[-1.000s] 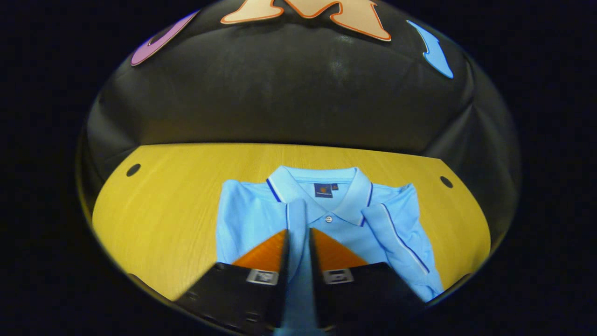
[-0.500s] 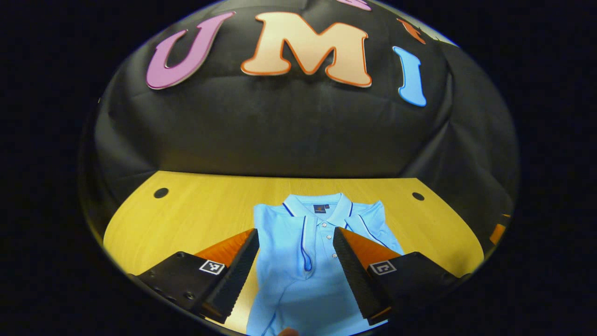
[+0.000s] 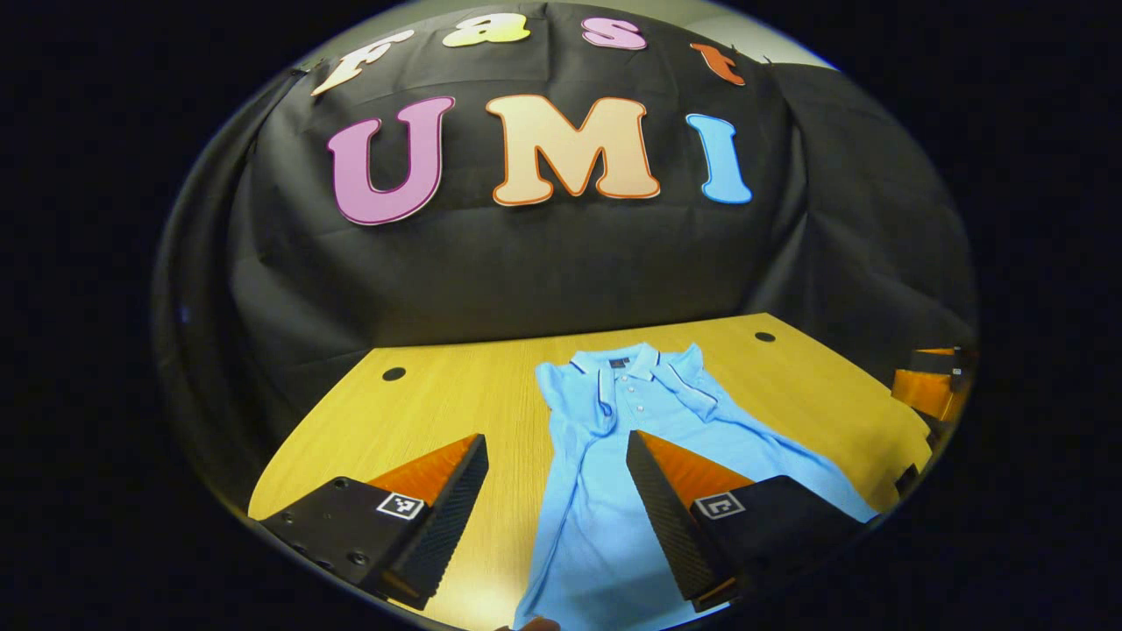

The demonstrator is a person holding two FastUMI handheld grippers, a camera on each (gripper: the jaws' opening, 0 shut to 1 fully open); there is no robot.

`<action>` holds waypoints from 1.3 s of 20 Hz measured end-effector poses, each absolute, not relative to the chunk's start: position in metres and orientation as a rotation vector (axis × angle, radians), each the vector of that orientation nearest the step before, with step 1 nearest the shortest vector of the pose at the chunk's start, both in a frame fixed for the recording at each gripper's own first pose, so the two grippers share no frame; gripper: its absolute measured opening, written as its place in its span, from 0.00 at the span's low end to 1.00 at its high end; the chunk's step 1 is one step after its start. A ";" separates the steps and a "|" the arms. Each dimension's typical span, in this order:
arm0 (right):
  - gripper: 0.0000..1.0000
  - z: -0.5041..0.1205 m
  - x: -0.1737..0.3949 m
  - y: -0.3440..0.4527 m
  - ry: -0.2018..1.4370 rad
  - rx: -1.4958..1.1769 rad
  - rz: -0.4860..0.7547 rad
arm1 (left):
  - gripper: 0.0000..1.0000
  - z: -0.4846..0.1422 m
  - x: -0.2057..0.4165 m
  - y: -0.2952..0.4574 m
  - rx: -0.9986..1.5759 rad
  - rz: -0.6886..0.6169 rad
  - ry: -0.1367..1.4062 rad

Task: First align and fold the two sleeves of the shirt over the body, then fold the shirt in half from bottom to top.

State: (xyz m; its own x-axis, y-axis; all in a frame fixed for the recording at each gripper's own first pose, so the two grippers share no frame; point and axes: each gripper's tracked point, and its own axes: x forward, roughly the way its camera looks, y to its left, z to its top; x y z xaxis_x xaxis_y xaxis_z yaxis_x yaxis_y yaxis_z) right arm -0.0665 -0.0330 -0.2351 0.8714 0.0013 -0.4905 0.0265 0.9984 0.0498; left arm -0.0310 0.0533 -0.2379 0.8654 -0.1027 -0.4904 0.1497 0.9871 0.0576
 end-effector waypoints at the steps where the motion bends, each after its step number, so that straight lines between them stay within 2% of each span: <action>1: 0.98 -0.237 -0.074 -0.033 0.518 0.048 -0.012 | 0.95 -0.241 -0.044 0.056 0.088 -0.121 0.521; 2: 0.98 -0.241 -0.083 -0.035 0.525 0.036 -0.013 | 0.96 -0.245 -0.057 0.059 0.087 -0.108 0.539; 3: 0.93 -0.245 -0.092 -0.034 0.532 0.022 -0.009 | 0.95 -0.248 -0.070 0.062 0.083 -0.098 0.551; 8: 0.98 -0.280 -0.139 -0.030 0.598 -0.057 0.021 | 0.96 -0.272 -0.133 0.066 0.058 -0.097 0.638; 9: 0.93 -0.285 -0.147 -0.029 0.611 -0.065 0.023 | 0.96 -0.281 -0.147 0.065 0.056 -0.105 0.664; 12: 0.94 -0.303 -0.168 -0.023 0.654 -0.055 0.035 | 0.96 -0.307 -0.186 0.073 0.088 -0.098 0.741; 13: 0.98 -0.311 -0.176 -0.022 0.673 -0.058 0.040 | 0.96 -0.312 -0.194 0.075 0.094 -0.097 0.751; 16: 0.99 -0.330 -0.195 -0.018 0.726 -0.074 0.066 | 0.95 -0.325 -0.209 0.074 0.108 -0.110 0.753; 22: 1.00 -0.357 -0.216 -0.018 0.797 -0.075 0.075 | 0.96 -0.355 -0.232 0.091 0.104 -0.053 0.823; 26: 0.99 -0.377 -0.226 -0.018 0.844 -0.065 0.065 | 0.95 -0.360 -0.236 0.081 0.128 -0.094 0.827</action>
State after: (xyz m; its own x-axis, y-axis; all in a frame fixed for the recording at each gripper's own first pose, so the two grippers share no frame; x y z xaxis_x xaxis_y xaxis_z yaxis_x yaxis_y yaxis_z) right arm -0.2258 -0.0176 -0.3766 0.6627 0.0315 -0.7482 -0.0835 0.9960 -0.0320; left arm -0.2356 0.0811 -0.3602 0.6739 -0.0331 -0.7381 0.1331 0.9881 0.0771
